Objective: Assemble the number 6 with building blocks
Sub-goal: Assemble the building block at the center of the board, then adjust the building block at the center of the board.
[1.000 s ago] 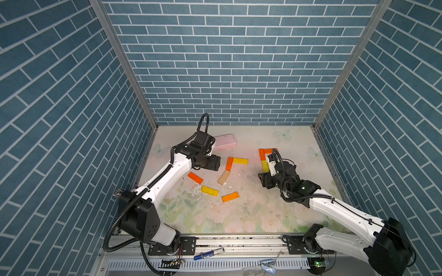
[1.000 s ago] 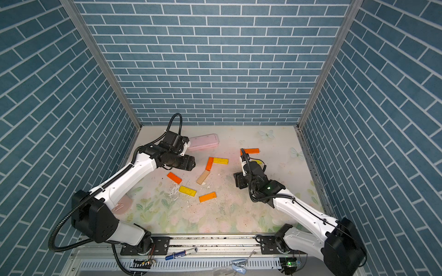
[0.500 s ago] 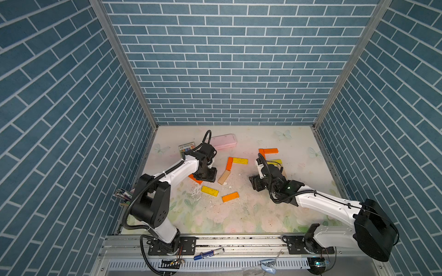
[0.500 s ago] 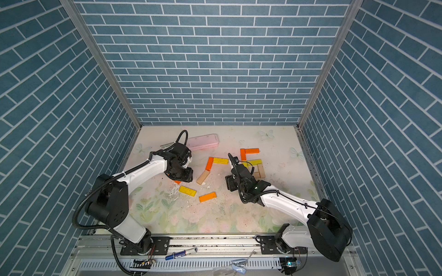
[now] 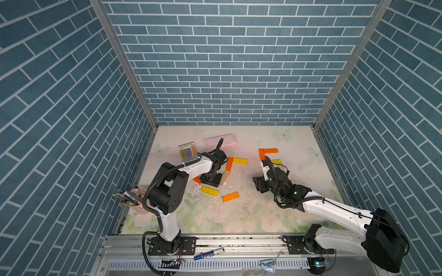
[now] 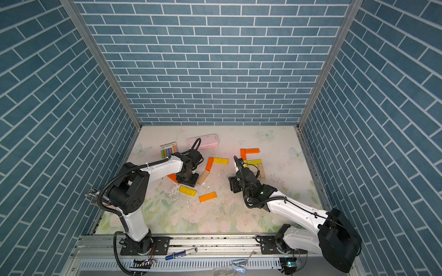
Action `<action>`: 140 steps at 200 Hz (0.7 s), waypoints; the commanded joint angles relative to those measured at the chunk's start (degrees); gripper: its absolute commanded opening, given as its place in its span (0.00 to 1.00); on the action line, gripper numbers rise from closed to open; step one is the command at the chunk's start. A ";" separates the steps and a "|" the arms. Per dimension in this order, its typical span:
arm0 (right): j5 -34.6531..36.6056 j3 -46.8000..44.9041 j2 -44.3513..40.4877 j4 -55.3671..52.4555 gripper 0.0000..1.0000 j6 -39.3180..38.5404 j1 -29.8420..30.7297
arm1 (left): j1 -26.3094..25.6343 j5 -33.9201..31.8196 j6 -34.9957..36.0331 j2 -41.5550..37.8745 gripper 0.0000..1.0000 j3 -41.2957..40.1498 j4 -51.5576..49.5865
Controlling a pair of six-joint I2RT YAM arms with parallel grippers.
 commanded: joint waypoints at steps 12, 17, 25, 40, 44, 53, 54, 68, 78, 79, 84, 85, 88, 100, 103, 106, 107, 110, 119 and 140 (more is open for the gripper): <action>1.33 -1.23 -1.35 0.03 0.65 -0.26 -0.33 | 0.33 -3.30 -1.05 1.05 0.57 1.92 0.09; 1.39 -1.21 -1.44 -0.05 0.65 -0.24 -0.28 | 0.30 -3.12 -0.98 1.33 0.57 2.01 0.27; 1.47 -1.21 -1.64 -0.15 0.65 -0.24 -0.29 | 0.41 -2.93 -0.93 1.76 0.58 2.20 0.45; 1.58 -1.20 -1.88 -0.49 0.65 -0.24 -0.29 | 0.51 -2.53 -0.75 2.71 0.60 2.86 0.70; 1.66 -1.11 -1.98 -0.65 0.65 -0.24 -0.32 | 0.63 -2.41 -0.59 2.90 0.60 2.99 0.71; 1.72 -1.06 -2.16 -0.89 0.64 -0.24 -0.33 | 0.76 -2.40 -0.29 3.38 0.61 3.37 0.72; 1.74 -1.05 -2.14 -0.91 0.64 -0.24 -0.33 | 0.76 -2.40 -0.26 3.39 0.61 3.40 0.72; 1.86 -1.06 -2.54 -1.28 0.65 -0.24 -0.31 | 0.77 -2.03 0.17 4.05 0.62 3.79 0.81; 1.92 -1.11 -2.76 -1.55 0.65 -0.16 -0.33 | 0.75 -1.68 0.39 4.36 0.63 4.10 0.81; 1.93 -1.07 -2.84 -1.55 0.65 -0.16 -0.28 | 0.80 -1.64 0.39 4.41 0.63 4.12 0.81; 1.88 -1.11 -2.95 -1.62 0.65 -0.15 -0.28 | 0.75 -1.48 0.44 4.48 0.64 4.15 0.81; 1.91 -1.07 -2.98 -1.63 0.65 -0.15 -0.26 | 0.76 -1.45 0.46 4.52 0.64 4.19 0.81; 1.93 -1.10 -2.99 -1.72 0.64 -0.15 -0.32 | 0.77 -1.29 0.51 4.55 0.64 4.28 0.85; 1.95 -1.05 -3.11 -1.89 0.64 -0.06 -0.33 | 0.76 -0.53 0.50 4.46 0.64 4.19 1.07; 1.94 -1.03 -3.09 -1.90 0.64 0.03 -0.33 | 0.72 -0.40 0.55 4.38 0.64 4.19 1.07; 1.94 -0.96 -3.15 -1.97 0.64 0.03 -0.33 | 0.81 -0.26 0.50 4.30 0.64 4.14 1.08; 1.94 -0.95 -3.21 -1.98 0.65 0.03 -0.28 | 0.74 -0.23 0.49 4.29 0.64 4.13 1.08; 1.94 -0.99 -3.17 -1.99 0.64 0.07 -0.28 | 0.74 -0.12 0.48 4.21 0.64 4.05 1.11; 1.94 -0.99 -3.28 -1.99 0.65 0.11 -0.33 | 0.70 -0.02 0.55 3.94 0.65 3.81 1.15; 1.86 -0.84 -3.20 -1.99 0.65 0.20 -0.31 | 0.77 0.63 0.44 2.95 0.65 2.84 1.38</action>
